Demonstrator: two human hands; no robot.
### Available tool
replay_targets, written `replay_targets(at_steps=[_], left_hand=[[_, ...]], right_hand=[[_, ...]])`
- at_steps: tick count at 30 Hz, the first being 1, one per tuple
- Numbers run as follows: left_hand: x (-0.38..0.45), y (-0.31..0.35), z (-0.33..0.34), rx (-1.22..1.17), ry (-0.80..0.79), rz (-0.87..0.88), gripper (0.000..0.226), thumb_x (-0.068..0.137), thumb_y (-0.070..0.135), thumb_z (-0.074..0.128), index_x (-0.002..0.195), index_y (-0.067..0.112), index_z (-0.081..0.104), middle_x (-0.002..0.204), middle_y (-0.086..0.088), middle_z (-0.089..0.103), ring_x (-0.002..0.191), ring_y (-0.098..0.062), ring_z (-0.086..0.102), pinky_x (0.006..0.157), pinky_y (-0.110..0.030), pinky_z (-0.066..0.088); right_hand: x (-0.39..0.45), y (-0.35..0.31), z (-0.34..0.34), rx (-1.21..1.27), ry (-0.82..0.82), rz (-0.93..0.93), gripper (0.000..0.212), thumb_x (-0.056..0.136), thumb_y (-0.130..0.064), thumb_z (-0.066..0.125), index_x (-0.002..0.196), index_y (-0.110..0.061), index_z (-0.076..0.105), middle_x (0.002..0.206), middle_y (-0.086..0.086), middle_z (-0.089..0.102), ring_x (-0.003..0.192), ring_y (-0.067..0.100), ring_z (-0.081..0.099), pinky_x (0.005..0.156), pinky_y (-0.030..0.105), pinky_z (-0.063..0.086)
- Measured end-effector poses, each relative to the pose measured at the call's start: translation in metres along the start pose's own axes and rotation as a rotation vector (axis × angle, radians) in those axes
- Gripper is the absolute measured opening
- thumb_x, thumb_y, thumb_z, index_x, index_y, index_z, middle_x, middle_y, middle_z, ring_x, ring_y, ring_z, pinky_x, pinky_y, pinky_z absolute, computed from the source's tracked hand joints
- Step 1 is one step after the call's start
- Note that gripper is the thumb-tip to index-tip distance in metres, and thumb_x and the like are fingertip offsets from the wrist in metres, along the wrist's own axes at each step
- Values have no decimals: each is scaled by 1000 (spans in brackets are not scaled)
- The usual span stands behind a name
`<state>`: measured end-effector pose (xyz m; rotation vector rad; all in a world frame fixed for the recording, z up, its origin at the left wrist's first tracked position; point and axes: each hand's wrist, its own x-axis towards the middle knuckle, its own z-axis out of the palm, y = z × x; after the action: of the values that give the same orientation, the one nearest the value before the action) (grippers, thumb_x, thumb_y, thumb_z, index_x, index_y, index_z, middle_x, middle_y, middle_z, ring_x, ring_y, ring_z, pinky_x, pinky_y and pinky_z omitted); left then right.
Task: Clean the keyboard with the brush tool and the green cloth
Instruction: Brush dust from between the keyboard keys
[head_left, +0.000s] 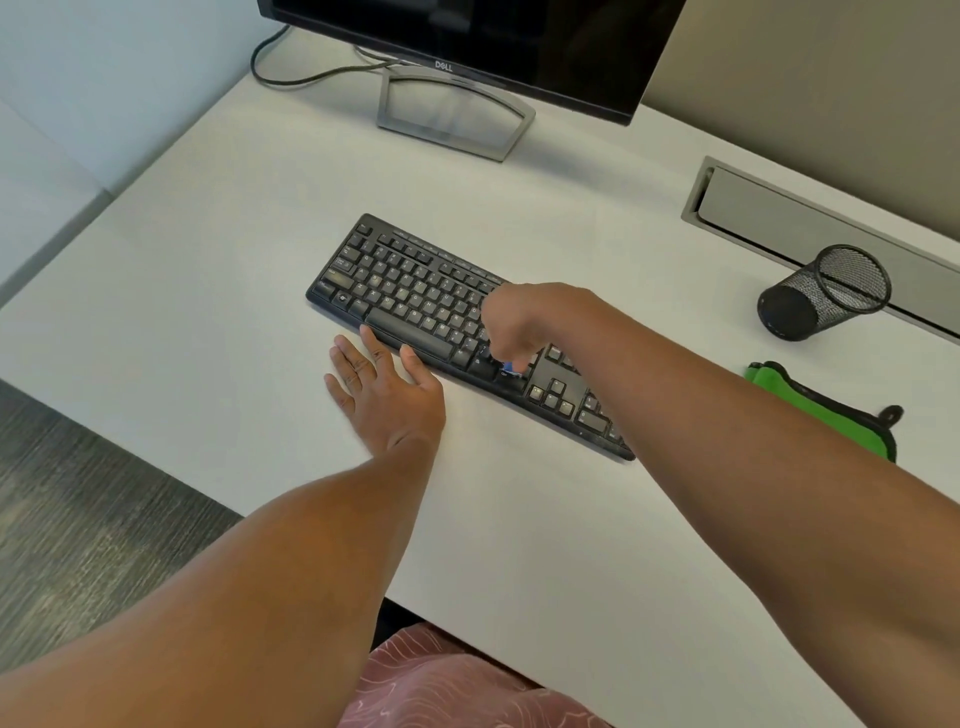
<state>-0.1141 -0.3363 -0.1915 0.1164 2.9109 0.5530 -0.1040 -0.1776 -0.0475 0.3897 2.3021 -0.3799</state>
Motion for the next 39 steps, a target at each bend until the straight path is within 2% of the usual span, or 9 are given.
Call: replay_targets(at_steps=[5,9,13,17,21,25,29,34,39], left_hand=[[1,0,1,5,-2,-2,63,105,49,12,162,23,3,170,-5,-2,156,-20,-8,126,-42,-8],[0,0,0,5,-4,-4,63,105,48,12,162,22,3,170,-6,-1,156,-20,-8,125,-42,-9],[0,1,0,1,-11,-5,63,105,48,13,162,22,3,170,-6,-1,156,-20,-8,125,-42,-9],[0,0,-1,2,-10,-5,63,105,48,13,162,23,3,170,-6,-2,156,-20,-8,125,-42,-9],[0,1,-1,3,-14,-6,63,105,48,12,162,23,2,170,-6,-2,156,-20,-9,125,-42,-10],[0,1,0,8,-11,-4,63,105,48,11,162,23,1,170,-6,-3,156,-20,-9,125,-42,-9],[0,1,0,6,-11,-5,63,105,48,11,162,23,1,170,-5,-3,156,-20,-9,125,-43,-9],[0,1,-1,5,-11,-4,63,105,48,11,162,23,1,170,-6,-3,156,-20,-9,125,-43,-8],[-1,1,-2,-2,-7,2,63,105,48,11,162,23,1,170,-6,-2,156,-21,-8,125,-42,-9]], right_hand=[[6,-5,3,296,198,-88,22,85,-6,59,93,14,61,105,29,66,81,37,63,61,36,43],[-1,-3,7,14,20,14,22,80,-5,51,59,-9,46,60,6,54,54,20,49,52,28,36],[-4,0,1,79,-30,7,19,88,-9,54,69,-8,57,76,4,70,67,15,69,56,24,47],[1,-6,7,324,165,-134,15,87,-9,58,97,0,65,99,12,71,96,26,68,78,42,55],[2,-3,21,139,63,-131,5,81,-7,57,76,-5,56,77,6,58,71,21,53,59,34,42],[-7,-6,16,-20,-29,-78,21,81,-5,49,61,-10,50,58,1,50,53,15,40,47,25,31],[-2,-14,14,135,135,-135,22,83,-8,51,93,7,64,89,24,64,70,21,47,56,28,35],[-8,-8,15,-87,-52,-3,22,81,-6,46,61,-11,51,65,2,61,57,18,55,55,27,43],[-11,4,6,55,-90,-18,21,89,-8,48,85,4,65,81,5,73,81,18,71,59,24,43]])
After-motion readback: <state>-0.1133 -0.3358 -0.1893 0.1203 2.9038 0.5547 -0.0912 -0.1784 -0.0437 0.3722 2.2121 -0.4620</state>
